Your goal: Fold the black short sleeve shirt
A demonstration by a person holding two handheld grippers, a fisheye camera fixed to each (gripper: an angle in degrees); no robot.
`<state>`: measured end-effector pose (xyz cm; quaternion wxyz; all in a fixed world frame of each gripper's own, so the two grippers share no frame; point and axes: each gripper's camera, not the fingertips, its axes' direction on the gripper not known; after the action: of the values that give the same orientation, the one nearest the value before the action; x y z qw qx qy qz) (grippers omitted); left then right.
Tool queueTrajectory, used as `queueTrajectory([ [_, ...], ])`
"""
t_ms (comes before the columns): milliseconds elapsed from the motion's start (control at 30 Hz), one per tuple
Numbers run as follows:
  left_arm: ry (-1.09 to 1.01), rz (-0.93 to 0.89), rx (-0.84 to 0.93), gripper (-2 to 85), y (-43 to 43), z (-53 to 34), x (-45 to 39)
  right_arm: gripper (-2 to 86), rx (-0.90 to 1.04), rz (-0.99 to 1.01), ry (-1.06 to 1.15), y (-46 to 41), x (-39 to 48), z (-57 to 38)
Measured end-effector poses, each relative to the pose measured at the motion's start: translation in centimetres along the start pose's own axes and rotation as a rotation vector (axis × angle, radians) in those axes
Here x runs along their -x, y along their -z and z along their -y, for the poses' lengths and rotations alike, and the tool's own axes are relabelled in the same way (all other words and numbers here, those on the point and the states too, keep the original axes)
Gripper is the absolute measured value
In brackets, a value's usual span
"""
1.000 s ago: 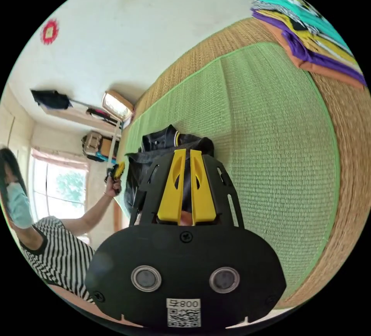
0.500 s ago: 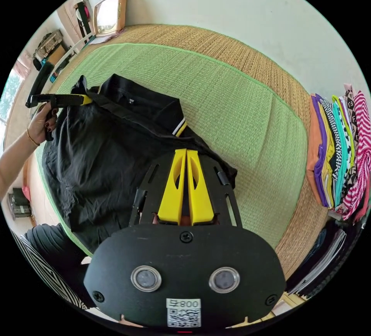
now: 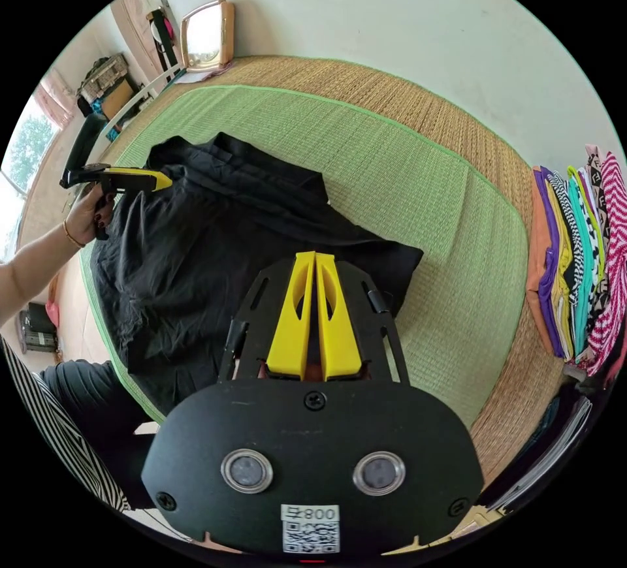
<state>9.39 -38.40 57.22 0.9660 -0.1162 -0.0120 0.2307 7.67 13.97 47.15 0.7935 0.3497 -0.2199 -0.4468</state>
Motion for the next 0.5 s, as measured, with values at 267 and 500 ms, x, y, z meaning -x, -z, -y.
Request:
queueTrajectory([
  [267,-0.156,0.237,0.11,1.1,-1.5,0.5,-4.3,0.3,0.023,0.053,0.007,-3.5,0.0,-0.2],
  [500,-0.112,0.25,0.057,0.1,-1.3,1.6,-4.4,-0.3,0.006,0.033,0.009,-5.6,-0.4,1.3],
])
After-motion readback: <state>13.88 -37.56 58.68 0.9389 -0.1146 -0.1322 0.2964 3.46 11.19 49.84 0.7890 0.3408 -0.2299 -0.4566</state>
